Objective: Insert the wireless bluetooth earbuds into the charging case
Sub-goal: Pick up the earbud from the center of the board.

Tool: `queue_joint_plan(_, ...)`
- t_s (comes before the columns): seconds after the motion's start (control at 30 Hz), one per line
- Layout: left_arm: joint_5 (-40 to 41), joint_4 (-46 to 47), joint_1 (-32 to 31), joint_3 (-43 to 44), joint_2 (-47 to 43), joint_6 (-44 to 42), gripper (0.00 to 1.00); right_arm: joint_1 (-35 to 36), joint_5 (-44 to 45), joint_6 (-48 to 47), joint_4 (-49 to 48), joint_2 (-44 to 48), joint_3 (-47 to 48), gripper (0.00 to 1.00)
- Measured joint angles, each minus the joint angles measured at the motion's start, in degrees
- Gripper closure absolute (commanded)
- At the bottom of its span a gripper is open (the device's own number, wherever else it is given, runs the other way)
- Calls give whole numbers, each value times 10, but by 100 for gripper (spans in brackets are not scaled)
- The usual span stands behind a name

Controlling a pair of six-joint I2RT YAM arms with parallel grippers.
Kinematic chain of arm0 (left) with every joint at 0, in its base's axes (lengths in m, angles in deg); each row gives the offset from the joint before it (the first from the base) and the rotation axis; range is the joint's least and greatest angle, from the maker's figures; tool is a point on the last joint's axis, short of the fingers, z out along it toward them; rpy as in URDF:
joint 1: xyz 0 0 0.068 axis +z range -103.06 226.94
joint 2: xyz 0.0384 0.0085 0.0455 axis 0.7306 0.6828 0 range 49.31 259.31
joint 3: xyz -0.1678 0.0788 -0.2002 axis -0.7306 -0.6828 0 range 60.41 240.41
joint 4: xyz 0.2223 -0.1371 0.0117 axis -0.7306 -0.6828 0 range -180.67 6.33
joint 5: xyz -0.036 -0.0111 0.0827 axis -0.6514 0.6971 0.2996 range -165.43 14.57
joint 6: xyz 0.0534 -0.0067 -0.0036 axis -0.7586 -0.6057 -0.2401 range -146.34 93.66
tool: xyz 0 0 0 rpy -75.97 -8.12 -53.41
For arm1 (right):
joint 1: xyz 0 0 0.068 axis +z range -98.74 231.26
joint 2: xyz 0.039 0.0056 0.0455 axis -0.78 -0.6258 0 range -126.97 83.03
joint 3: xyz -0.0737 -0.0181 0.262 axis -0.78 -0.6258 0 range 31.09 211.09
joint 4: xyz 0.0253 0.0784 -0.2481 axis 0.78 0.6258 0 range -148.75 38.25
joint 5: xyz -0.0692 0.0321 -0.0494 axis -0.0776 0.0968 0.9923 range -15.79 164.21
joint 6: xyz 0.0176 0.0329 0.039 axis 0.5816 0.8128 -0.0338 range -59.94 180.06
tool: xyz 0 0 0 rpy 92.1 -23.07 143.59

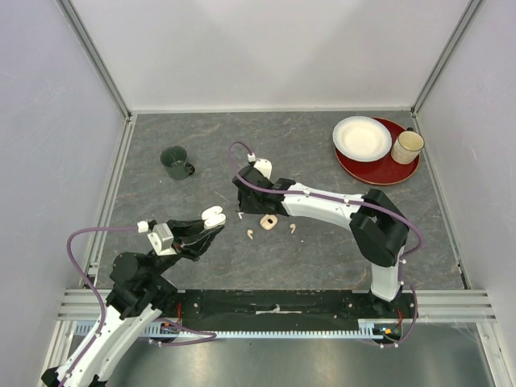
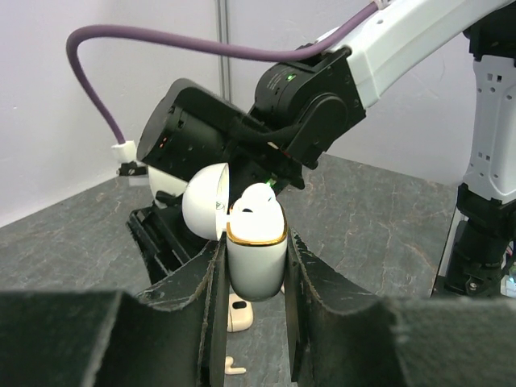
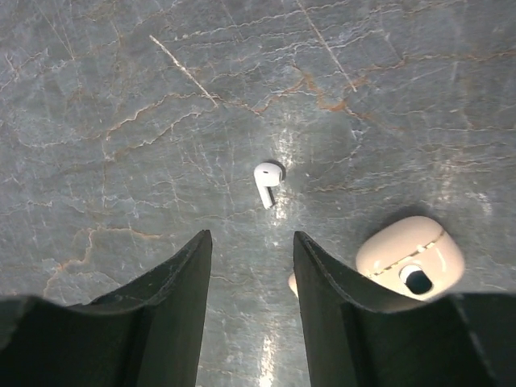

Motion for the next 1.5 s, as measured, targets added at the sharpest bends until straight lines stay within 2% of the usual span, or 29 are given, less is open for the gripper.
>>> queue_joint_plan(0.63,-9,19,0,0,0,1,98,7,14,40,10,-107,68,54)
queue_joint_plan(1.5,-9,32,0,0,0,2,98,7,31,40,32,-153,106,59)
